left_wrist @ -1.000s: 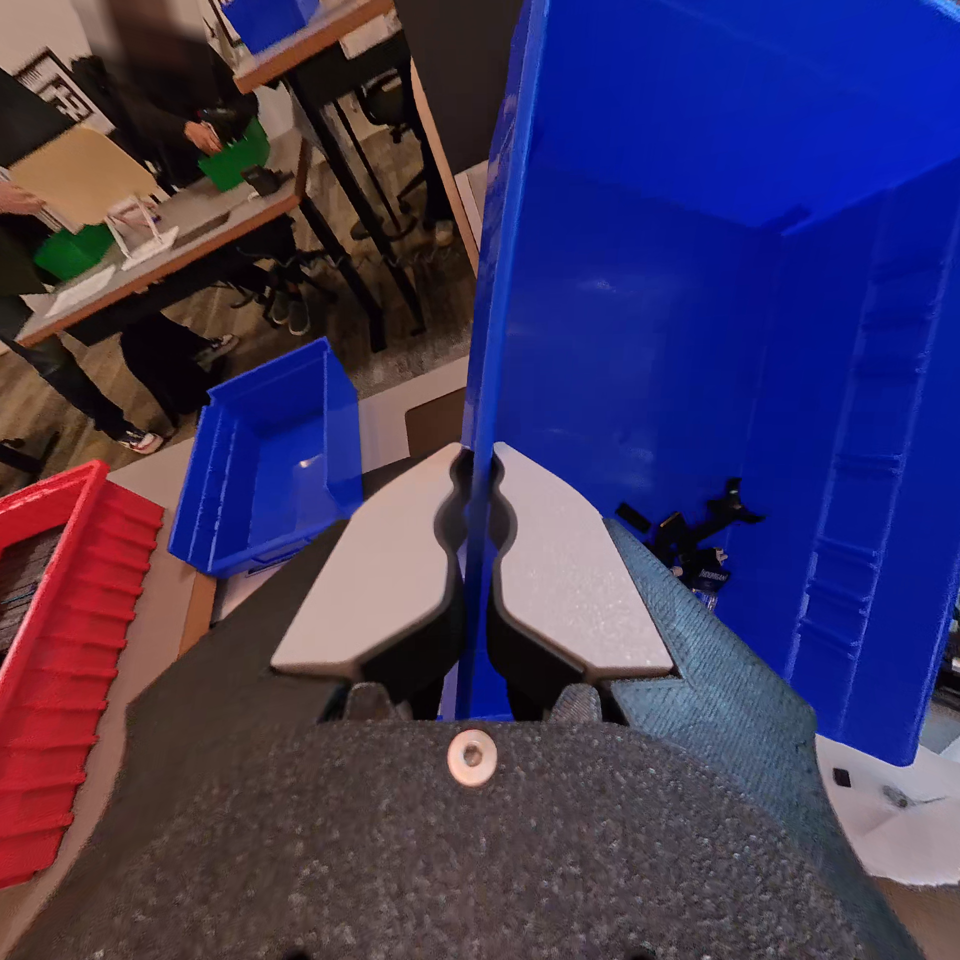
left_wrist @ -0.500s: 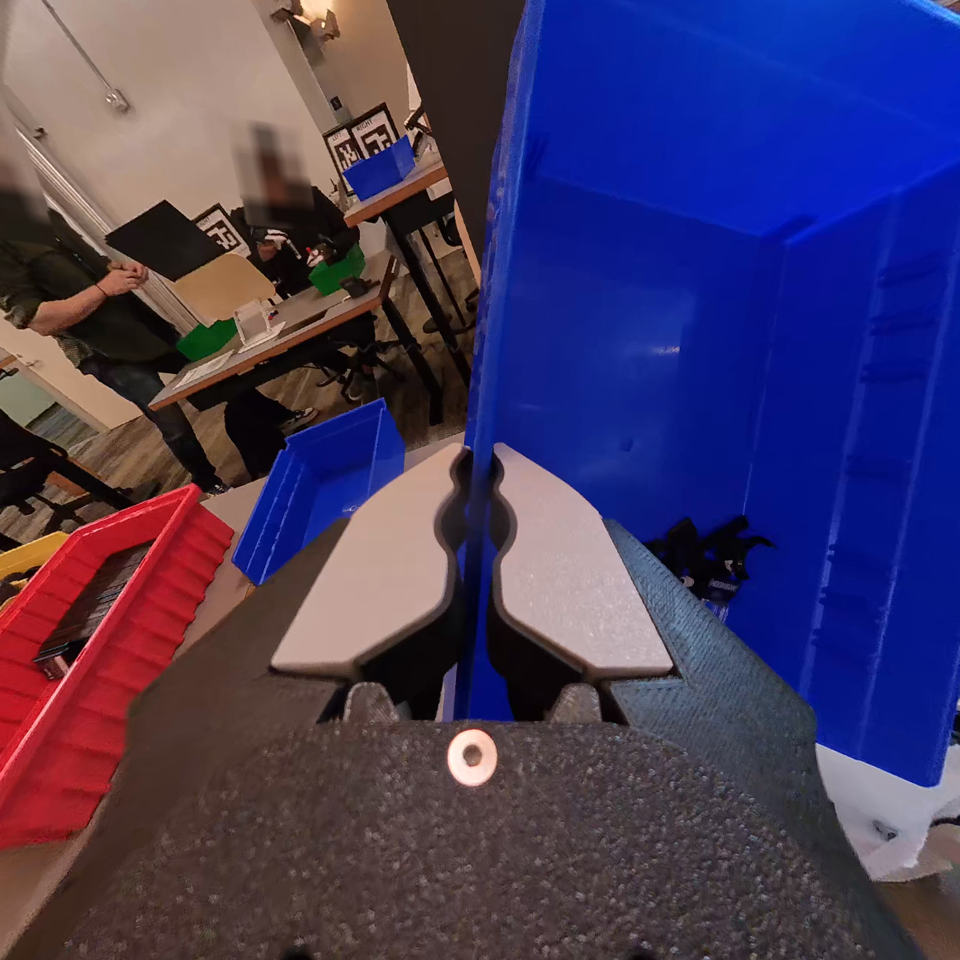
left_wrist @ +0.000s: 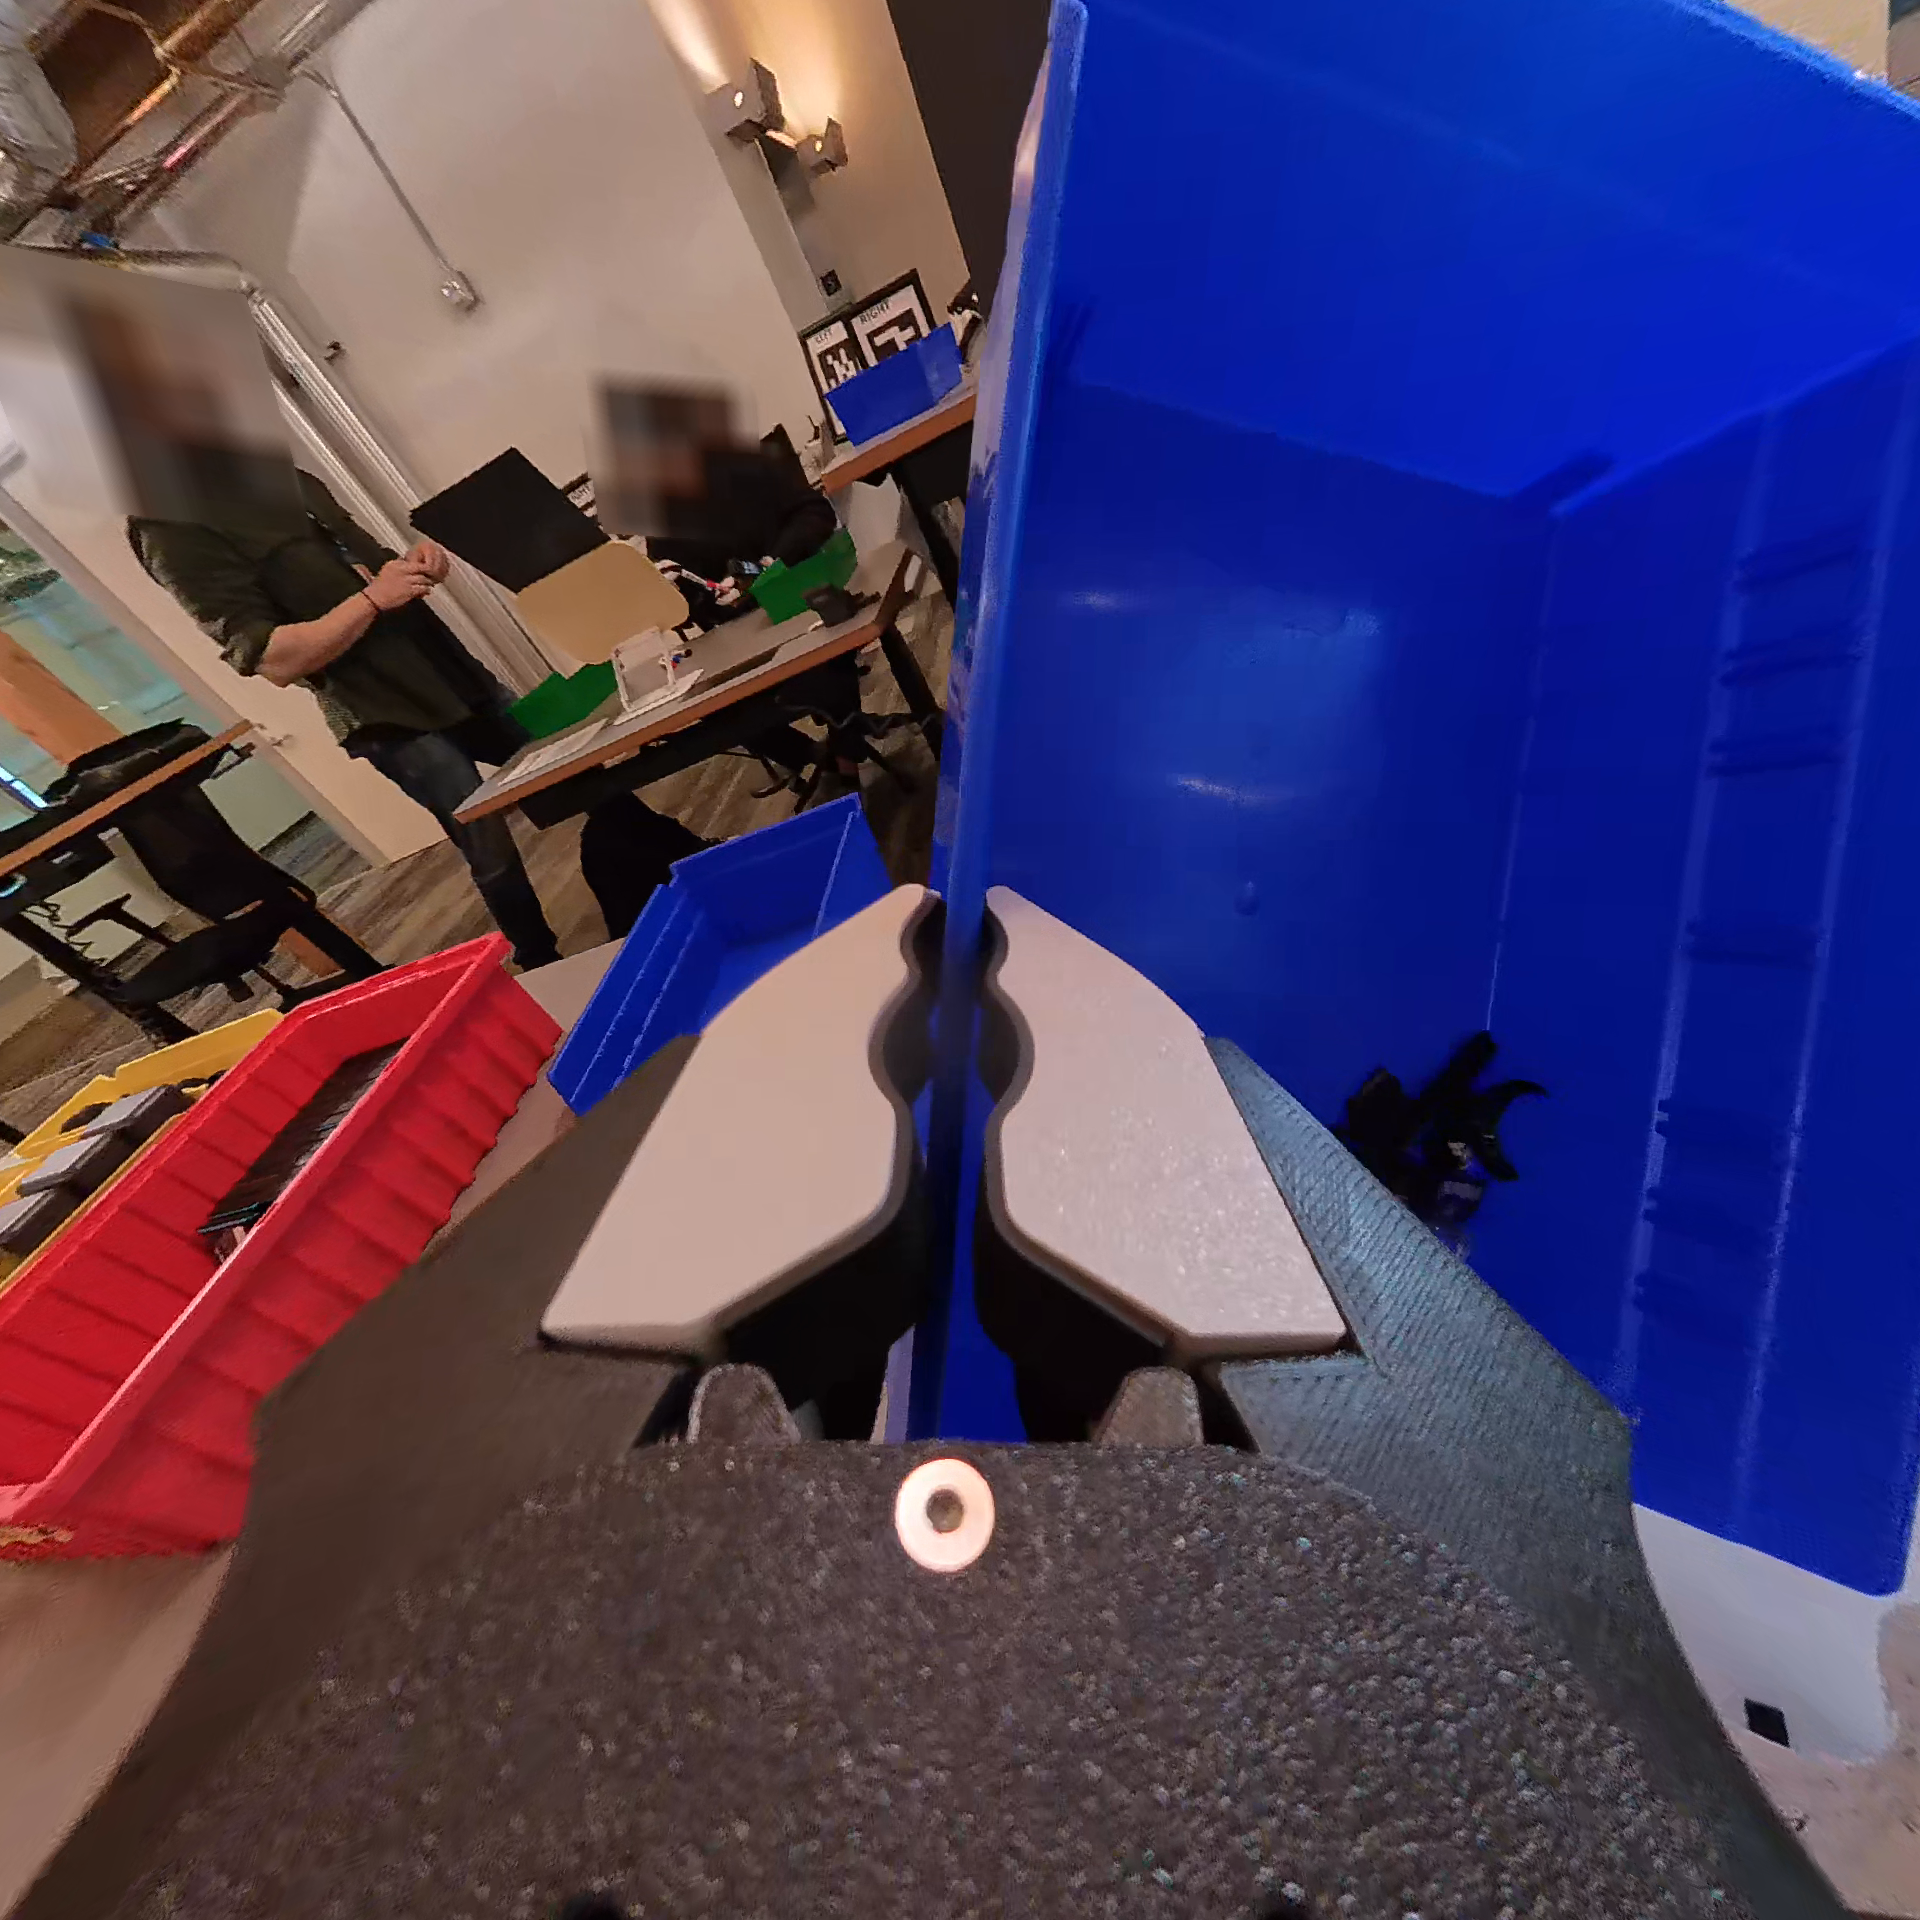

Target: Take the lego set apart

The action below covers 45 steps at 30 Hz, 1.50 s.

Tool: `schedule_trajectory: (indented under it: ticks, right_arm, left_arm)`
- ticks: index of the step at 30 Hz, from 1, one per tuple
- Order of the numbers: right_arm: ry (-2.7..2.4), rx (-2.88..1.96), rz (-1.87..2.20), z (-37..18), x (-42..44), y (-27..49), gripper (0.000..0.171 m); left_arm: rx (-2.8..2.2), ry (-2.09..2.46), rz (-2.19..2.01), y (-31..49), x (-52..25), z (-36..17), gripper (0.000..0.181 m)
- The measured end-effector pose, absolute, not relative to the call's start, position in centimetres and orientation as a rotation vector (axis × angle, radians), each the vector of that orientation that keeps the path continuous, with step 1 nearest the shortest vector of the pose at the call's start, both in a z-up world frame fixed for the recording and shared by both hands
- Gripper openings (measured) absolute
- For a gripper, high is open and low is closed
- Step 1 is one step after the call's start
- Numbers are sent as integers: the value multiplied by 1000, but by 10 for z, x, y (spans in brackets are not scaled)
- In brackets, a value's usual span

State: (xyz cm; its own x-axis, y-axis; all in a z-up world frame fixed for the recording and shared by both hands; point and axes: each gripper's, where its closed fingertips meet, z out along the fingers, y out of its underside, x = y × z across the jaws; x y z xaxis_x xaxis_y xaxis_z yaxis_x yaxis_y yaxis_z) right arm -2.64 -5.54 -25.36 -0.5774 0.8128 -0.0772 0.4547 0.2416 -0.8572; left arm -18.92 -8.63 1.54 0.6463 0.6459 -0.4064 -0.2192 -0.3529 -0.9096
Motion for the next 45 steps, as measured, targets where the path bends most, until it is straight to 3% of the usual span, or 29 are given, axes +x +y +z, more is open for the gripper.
schedule_trajectory:
  ticks: [45]
  right_arm:
    - [-2090,-1149,1196,-255,-30,-44,0]
  left_arm:
    - [-1375,-90,1103,-74,-124,19,5]
